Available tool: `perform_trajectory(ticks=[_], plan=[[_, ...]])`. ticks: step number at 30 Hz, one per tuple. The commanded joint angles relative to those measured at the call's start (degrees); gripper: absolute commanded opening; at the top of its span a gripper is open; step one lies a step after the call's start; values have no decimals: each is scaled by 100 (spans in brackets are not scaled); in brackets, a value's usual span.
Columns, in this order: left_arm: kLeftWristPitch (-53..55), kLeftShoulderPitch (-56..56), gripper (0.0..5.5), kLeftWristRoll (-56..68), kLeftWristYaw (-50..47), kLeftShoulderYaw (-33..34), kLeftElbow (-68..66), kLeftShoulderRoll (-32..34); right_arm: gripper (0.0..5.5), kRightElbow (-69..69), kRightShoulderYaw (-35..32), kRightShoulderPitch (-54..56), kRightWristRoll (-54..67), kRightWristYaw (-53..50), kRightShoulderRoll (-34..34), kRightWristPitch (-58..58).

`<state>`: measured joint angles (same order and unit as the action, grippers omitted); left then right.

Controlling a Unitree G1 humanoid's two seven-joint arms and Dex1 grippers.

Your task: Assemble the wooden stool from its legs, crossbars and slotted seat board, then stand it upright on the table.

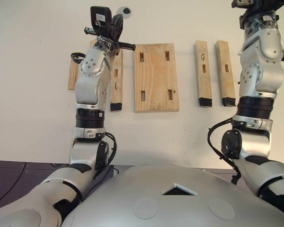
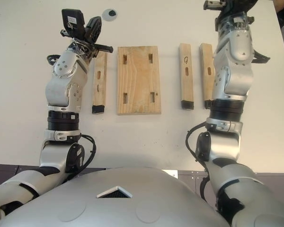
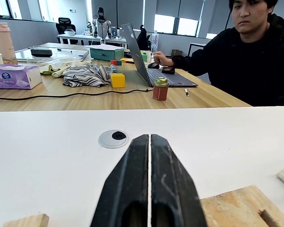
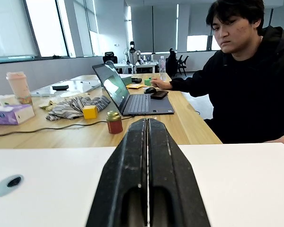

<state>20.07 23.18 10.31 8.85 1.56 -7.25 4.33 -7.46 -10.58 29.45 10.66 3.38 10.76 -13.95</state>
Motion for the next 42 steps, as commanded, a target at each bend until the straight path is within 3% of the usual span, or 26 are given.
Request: perform_trajectory(ticks=[1, 6, 13, 29, 38, 42], plan=[[135, 360, 4, 192, -350, 430, -341, -152, 0, 61, 65, -183, 145, -355, -632, -185], [615, 11, 4, 444, -212, 461, 33, -144, 0, 450, 239, -619, 260, -667, -1281, -429], [674, 145, 4, 174, -157, 364, 96, 207, 0, 829, 164, -920, 360, -783, -1456, -366], [985, 17, 4, 174, -424, 883, -8, 635, 0, 926, 162, -1105, 205, -801, -1368, -463], [2467, -782, 136, 236, 383, 1087, 692, 2060, 0, 1303, 155, -1615, 185, -979, -1502, -581], [2769, -1178, 199, 304, 689, 1023, 363, 2193, 0, 1207, 167, -1468, 210, -1008, -1453, -657]])
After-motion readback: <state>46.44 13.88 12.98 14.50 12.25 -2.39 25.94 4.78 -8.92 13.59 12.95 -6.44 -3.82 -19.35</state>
